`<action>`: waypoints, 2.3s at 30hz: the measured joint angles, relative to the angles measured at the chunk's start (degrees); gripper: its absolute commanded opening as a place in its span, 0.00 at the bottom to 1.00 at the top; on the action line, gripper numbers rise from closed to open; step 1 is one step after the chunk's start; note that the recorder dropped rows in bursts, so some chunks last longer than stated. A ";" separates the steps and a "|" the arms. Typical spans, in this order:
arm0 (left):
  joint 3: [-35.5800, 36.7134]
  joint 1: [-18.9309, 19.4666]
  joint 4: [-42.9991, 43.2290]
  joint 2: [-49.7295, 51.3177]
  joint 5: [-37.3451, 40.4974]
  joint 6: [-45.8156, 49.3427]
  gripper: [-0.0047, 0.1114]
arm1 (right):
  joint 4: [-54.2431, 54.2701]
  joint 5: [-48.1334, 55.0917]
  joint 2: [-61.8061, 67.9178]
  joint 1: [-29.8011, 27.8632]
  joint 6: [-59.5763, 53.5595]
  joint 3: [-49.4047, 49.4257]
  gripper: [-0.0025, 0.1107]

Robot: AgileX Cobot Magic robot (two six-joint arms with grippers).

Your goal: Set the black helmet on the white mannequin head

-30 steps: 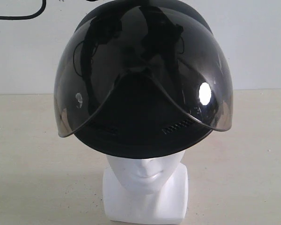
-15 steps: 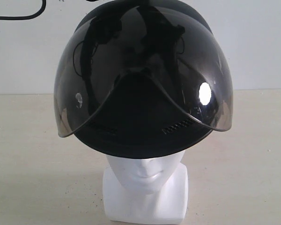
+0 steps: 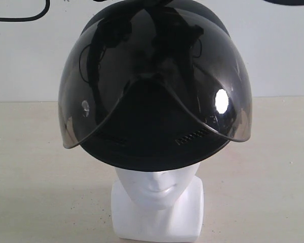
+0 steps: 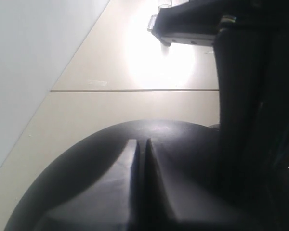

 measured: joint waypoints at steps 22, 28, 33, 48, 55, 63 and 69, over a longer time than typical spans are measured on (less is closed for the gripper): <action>0.00 0.00 0.10 0.00 0.00 -1.08 0.08 | -2.78 -0.18 -3.34 0.00 2.53 2.86 0.02; 0.00 0.00 0.10 0.00 0.00 -1.08 0.08 | -4.21 -0.05 -3.34 0.00 2.31 2.86 0.02; 0.00 0.00 0.10 0.00 0.00 -1.08 0.08 | -3.22 0.17 -3.23 0.00 2.31 2.86 0.02; 0.00 0.00 0.10 0.00 0.00 -2.11 0.08 | -7.00 -2.72 -3.02 6.02 6.95 2.75 0.02; 0.00 0.00 0.10 0.00 0.00 -2.11 0.08 | -11.46 -2.12 -3.02 6.25 7.73 2.75 0.02; 0.00 0.00 0.10 0.00 0.00 -2.11 0.08 | -11.67 -1.95 -2.86 6.25 8.25 2.90 0.02; 0.00 0.00 0.32 0.00 0.00 -2.16 0.08 | -9.38 -6.09 -3.37 6.25 9.70 7.27 0.02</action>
